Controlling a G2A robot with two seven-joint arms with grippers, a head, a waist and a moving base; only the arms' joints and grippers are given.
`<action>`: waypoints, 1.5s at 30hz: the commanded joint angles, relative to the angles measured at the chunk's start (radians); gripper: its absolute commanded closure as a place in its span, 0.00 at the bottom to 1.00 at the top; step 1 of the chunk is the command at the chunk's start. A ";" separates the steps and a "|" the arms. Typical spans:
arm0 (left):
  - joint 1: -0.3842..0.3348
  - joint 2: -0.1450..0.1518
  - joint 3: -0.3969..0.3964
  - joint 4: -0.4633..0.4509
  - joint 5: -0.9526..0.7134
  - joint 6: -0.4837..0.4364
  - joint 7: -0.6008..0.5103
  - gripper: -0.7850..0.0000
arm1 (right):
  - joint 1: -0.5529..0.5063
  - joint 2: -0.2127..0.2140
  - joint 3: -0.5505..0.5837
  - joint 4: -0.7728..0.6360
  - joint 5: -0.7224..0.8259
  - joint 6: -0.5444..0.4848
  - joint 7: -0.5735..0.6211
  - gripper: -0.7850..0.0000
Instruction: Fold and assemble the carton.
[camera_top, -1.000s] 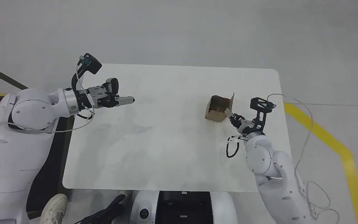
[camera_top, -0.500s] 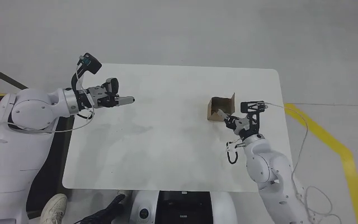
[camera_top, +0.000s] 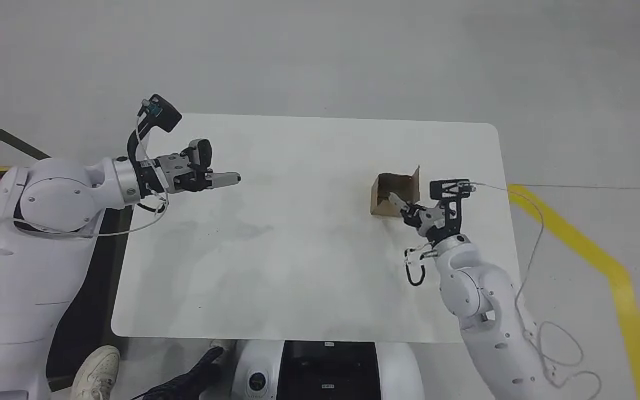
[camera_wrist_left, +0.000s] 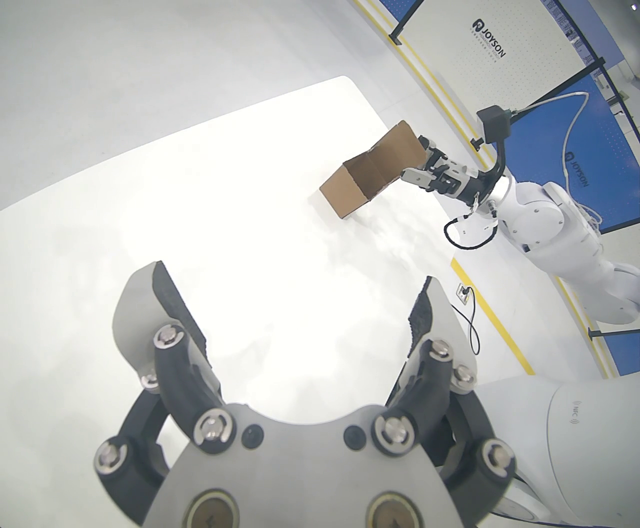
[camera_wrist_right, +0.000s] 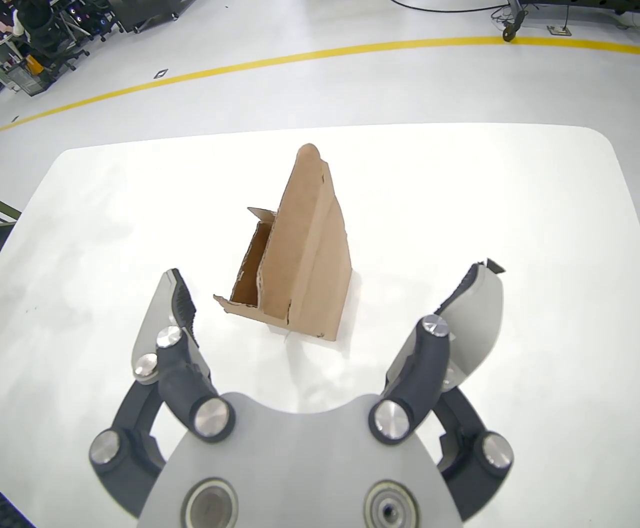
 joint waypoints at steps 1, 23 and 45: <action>0.000 0.000 0.000 0.000 0.000 0.000 0.000 0.00 | 0.009 -0.002 -0.007 0.011 0.007 0.002 0.007 0.28; 0.000 0.000 0.000 0.000 0.000 0.000 0.000 0.00 | -0.014 -0.013 0.046 -0.064 0.261 -0.009 0.079 1.00; 0.000 0.000 0.000 0.000 0.000 0.000 0.000 0.00 | -0.244 0.004 0.269 -0.205 1.138 -0.236 0.333 1.00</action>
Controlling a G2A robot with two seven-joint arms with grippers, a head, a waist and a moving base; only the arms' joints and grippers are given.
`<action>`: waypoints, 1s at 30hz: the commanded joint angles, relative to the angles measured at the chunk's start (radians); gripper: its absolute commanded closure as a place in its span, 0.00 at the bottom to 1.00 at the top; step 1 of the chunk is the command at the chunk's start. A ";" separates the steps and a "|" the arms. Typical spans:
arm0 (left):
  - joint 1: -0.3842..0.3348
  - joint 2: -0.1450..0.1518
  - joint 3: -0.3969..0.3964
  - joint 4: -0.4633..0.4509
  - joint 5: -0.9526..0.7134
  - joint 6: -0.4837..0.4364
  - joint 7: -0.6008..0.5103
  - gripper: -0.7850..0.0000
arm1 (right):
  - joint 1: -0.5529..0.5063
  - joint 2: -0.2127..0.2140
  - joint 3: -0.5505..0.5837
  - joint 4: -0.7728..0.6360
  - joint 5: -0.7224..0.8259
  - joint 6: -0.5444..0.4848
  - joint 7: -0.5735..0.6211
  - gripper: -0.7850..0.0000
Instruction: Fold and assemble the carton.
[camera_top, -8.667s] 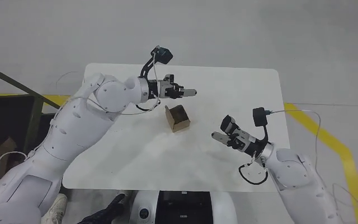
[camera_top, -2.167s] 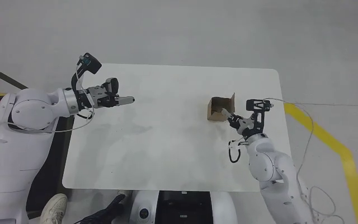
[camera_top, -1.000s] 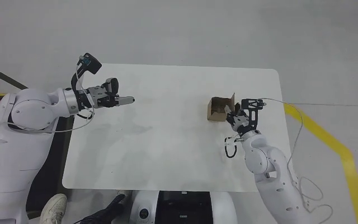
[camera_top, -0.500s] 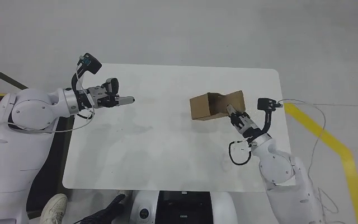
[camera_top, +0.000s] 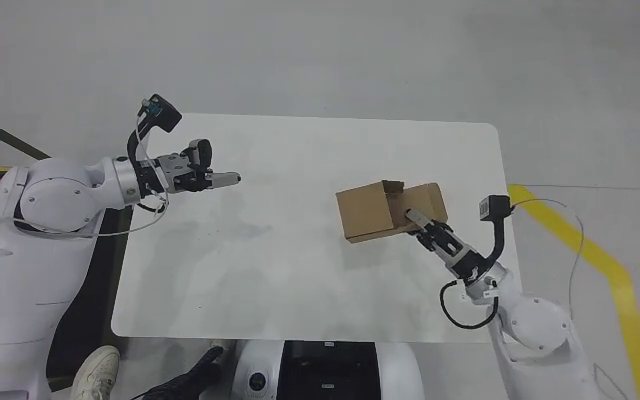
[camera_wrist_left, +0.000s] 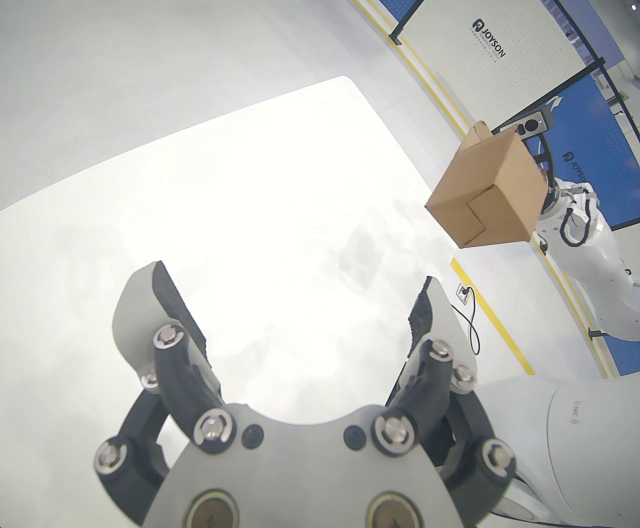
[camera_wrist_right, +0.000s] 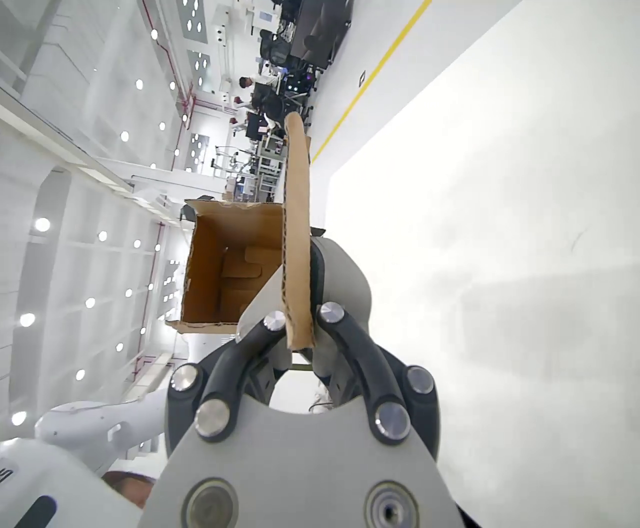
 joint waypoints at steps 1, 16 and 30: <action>0.000 0.000 0.000 0.000 0.000 0.000 0.000 0.00 | -0.009 0.002 0.002 -0.006 0.030 -0.001 0.018 1.00; 0.000 0.000 0.000 0.000 0.000 0.000 0.000 0.00 | -0.005 0.005 -0.024 -0.002 0.086 0.015 0.045 1.00; 0.000 0.000 0.000 0.000 0.000 0.000 0.000 0.00 | 0.000 0.003 -0.041 -0.001 0.094 0.020 0.024 1.00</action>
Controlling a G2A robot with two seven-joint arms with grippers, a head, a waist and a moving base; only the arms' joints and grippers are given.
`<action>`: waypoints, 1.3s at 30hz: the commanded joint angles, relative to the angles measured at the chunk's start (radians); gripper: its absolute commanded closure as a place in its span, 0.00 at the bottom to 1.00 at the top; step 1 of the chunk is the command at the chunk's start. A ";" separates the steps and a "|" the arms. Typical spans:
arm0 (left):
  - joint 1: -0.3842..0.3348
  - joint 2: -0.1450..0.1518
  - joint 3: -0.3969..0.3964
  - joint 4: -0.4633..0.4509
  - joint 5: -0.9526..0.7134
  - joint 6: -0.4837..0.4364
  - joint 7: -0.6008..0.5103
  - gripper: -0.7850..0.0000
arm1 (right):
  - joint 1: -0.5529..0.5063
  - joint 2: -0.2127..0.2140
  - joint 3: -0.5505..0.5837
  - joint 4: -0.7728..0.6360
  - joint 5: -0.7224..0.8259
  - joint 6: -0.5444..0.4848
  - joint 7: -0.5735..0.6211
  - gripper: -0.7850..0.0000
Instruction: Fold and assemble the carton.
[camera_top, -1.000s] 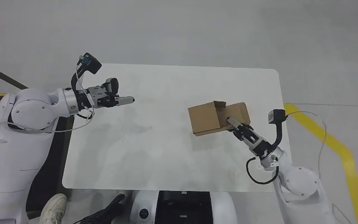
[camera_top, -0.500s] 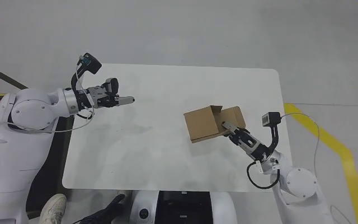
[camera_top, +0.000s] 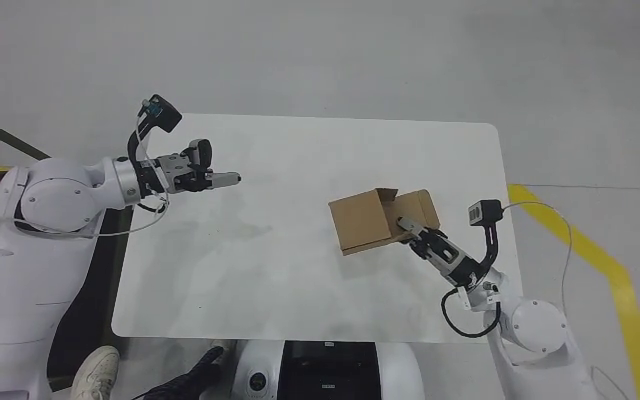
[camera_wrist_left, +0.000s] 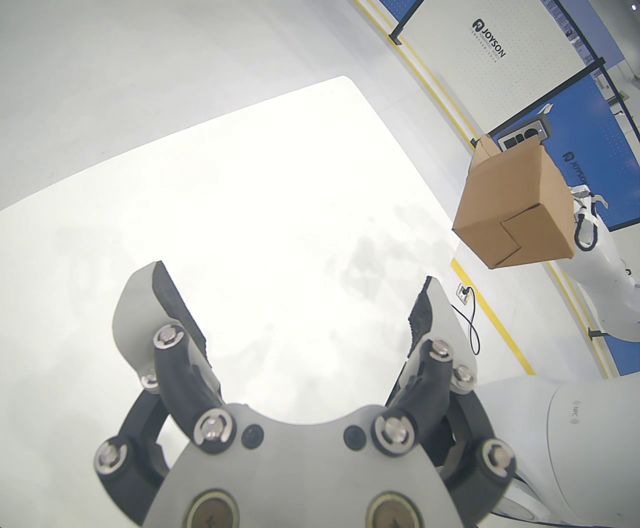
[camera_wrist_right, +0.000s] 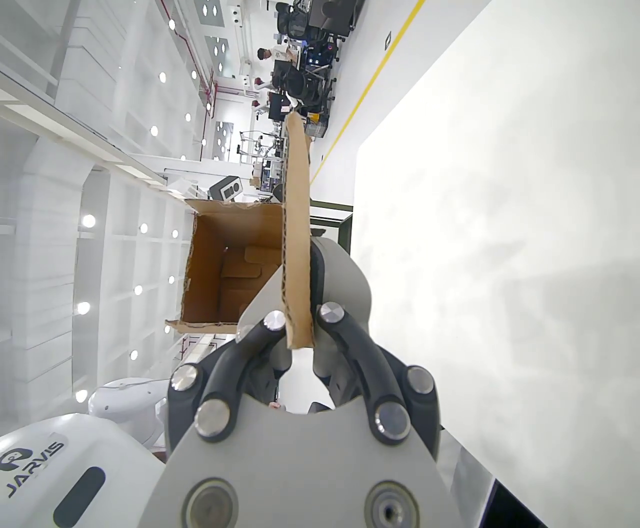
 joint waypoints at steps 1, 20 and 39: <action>0.002 -0.001 0.002 -0.007 0.005 -0.004 0.015 0.00 | 0.004 -0.001 -0.019 0.004 0.023 -0.007 -0.007 1.00; 0.001 -0.037 0.183 0.129 0.134 -0.375 0.367 0.00 | 0.015 -0.030 -0.243 0.004 -0.087 0.109 -0.406 1.00; -0.037 -0.076 0.318 0.081 0.619 -0.562 0.810 0.00 | 0.015 -0.036 -0.267 0.018 -0.070 0.161 -0.488 1.00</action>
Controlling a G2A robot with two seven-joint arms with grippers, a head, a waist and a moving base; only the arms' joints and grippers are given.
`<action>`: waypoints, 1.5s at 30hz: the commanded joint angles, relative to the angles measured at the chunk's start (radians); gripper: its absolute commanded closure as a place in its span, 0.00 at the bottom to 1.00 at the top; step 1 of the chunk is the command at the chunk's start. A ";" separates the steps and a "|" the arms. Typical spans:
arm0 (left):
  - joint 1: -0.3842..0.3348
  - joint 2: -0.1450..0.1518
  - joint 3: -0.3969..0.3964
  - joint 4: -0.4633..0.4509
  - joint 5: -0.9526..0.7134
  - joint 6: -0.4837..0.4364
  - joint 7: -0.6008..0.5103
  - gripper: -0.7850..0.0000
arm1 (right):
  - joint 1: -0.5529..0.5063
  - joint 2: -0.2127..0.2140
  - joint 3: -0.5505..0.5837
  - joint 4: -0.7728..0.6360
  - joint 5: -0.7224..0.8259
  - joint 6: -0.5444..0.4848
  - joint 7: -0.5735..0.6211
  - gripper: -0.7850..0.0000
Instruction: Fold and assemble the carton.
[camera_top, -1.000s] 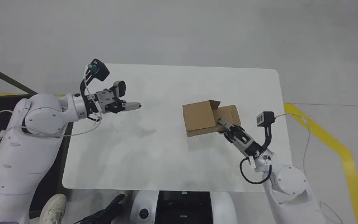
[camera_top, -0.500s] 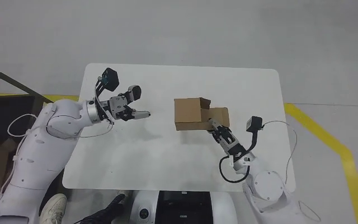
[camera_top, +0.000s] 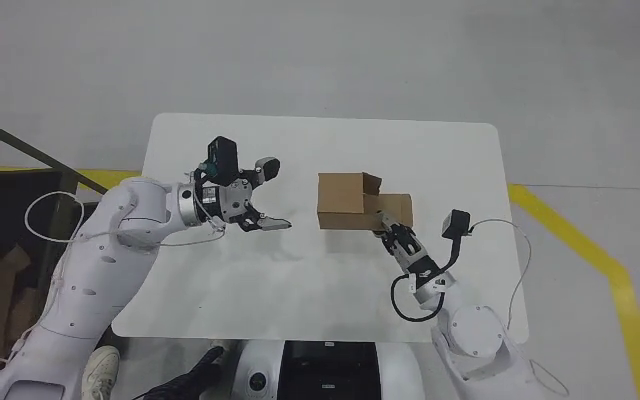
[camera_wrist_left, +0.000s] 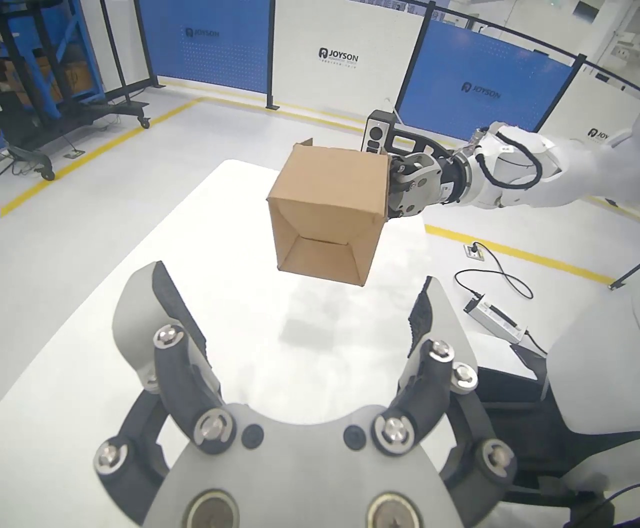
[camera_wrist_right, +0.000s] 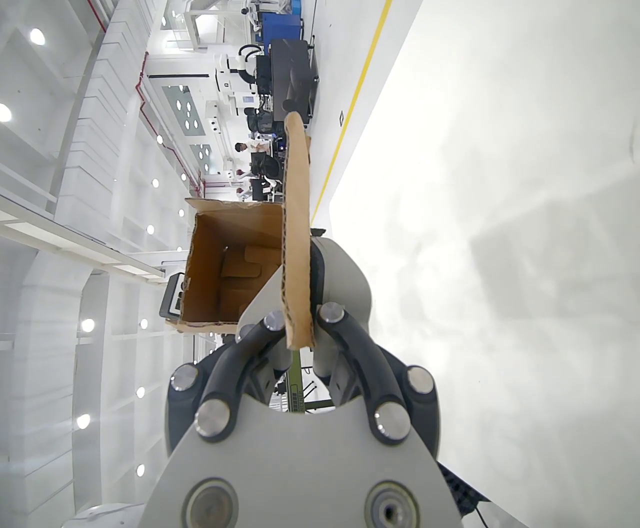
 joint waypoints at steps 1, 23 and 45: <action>-0.003 0.000 0.012 0.003 0.040 0.000 0.038 0.00 | 0.001 0.000 0.001 -0.001 0.007 0.002 -0.002 1.00; 0.028 -0.006 0.012 0.020 0.190 0.026 0.097 0.00 | 0.021 -0.005 -0.024 0.027 0.007 -0.001 -0.027 1.00; -0.029 -0.018 0.180 0.149 0.491 0.000 0.581 0.00 | 0.054 -0.019 -0.131 0.147 -0.131 -0.200 -0.094 1.00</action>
